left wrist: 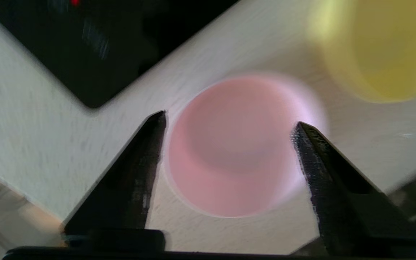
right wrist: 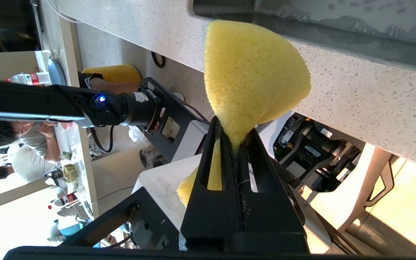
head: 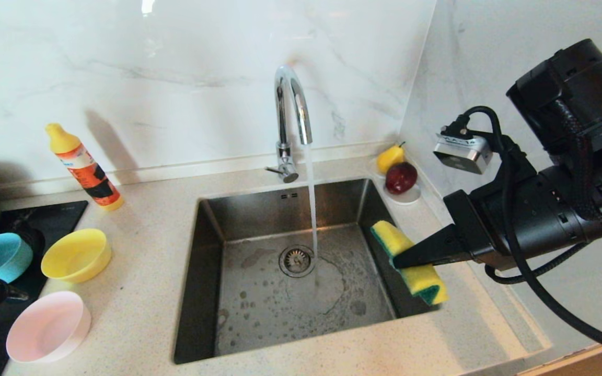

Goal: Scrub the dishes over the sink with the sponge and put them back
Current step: Place the bowl on the table, then put down the sponge

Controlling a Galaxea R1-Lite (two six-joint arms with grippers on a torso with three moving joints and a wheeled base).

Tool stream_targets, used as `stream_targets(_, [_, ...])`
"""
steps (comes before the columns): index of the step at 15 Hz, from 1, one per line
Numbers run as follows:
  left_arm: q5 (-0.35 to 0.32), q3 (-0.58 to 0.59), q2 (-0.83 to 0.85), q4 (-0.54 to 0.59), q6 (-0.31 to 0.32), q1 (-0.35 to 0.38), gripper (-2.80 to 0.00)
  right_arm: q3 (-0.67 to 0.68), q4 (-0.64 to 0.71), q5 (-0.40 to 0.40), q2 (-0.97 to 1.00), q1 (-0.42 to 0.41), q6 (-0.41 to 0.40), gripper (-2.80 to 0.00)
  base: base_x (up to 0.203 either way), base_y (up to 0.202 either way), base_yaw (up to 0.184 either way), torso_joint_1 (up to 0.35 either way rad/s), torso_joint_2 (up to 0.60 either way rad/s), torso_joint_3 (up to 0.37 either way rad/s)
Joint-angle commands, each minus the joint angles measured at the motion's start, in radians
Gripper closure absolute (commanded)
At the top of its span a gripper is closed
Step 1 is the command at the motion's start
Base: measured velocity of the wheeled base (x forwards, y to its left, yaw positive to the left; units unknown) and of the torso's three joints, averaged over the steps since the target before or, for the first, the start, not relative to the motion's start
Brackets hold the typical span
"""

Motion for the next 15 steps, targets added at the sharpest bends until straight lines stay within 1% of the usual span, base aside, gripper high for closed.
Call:
stream_targets(1, [-0.003, -0.111, -0.068, 0.029, 0.047, -0.003, 0.0, 0.0, 0.003, 0.002, -0.008, 0.001, 0.002, 0.0, 0.0, 0.0, 0.0, 0.0, 0.0, 0.0])
stream_targets(2, [-0.002, -0.161, -0.068, 0.029, 0.089, -0.018, 0.0, 0.0, 0.004, 0.002, -0.01, 0.001, 0.002, 0.0, 0.0, 0.0, 0.0, 0.0, 0.0, 0.0])
stream_targets(3, [-0.001, -0.211, -0.064, 0.018, 0.143, -0.046, 0.0, 0.0, 0.003, 0.002, -0.013, 0.002, 0.002, 0.0, 0.0, 0.0, 0.0, 0.0, 0.0, 0.0])
stream_targets(5, [0.01, -0.309, -0.029, -0.043, 0.3, -0.146, 0.0, -0.003, 0.004, 0.002, -0.021, 0.006, 0.004, 0.0, 0.0, 0.0, 0.0, 0.0, 0.0, 0.0])
stream_targets(7, [0.078, -0.373, 0.019, -0.16, 0.42, -0.263, 0.0, -0.001, 0.004, 0.002, -0.025, 0.007, 0.004, 0.0, 0.0, 0.0, 0.0, 0.0, 0.0, 0.0])
stream_targets(8, [0.121, -0.392, 0.045, -0.255, 0.465, -0.336, 0.0, 0.0, 0.004, 0.002, -0.025, 0.007, 0.004, 0.0, 0.0, 0.0, 0.0, 0.0, 0.0, 0.0])
stream_targets(9, [0.149, -0.401, 0.062, -0.343, 0.499, -0.412, 0.0, -0.001, 0.004, 0.001, -0.025, 0.007, 0.004, 0.0, 0.0, 0.0, 0.0, 0.0, 0.0, 0.0])
stream_targets(10, [0.166, -0.402, 0.072, -0.406, 0.526, -0.487, 0.0, -0.003, 0.004, 0.0, -0.022, 0.007, 0.004, 0.0, 0.0, 0.0, 0.0, 0.0, 0.0, 0.0])
stream_targets(12, [0.182, -0.378, 0.049, -0.468, 0.558, -0.65, 0.0, -0.004, 0.004, 0.0, -0.021, 0.005, 0.005, 0.0, 0.0, 0.0, 0.0, 0.0, 0.0, 0.0])
stream_targets(14, [0.187, -0.3, -0.085, -0.489, 0.568, -0.752, 0.0, -0.001, 0.004, 0.0, -0.016, 0.002, 0.004, 0.0, 0.0, 0.0, 0.0, 0.0, 0.0, 0.0])
stream_targets(15, [0.192, -0.252, -0.168, -0.492, 0.573, -0.785, 0.0, -0.003, 0.004, 0.0, -0.013, 0.002, 0.004, 0.0, 0.0, 0.0, 0.0, 0.0, 0.0, 0.0])
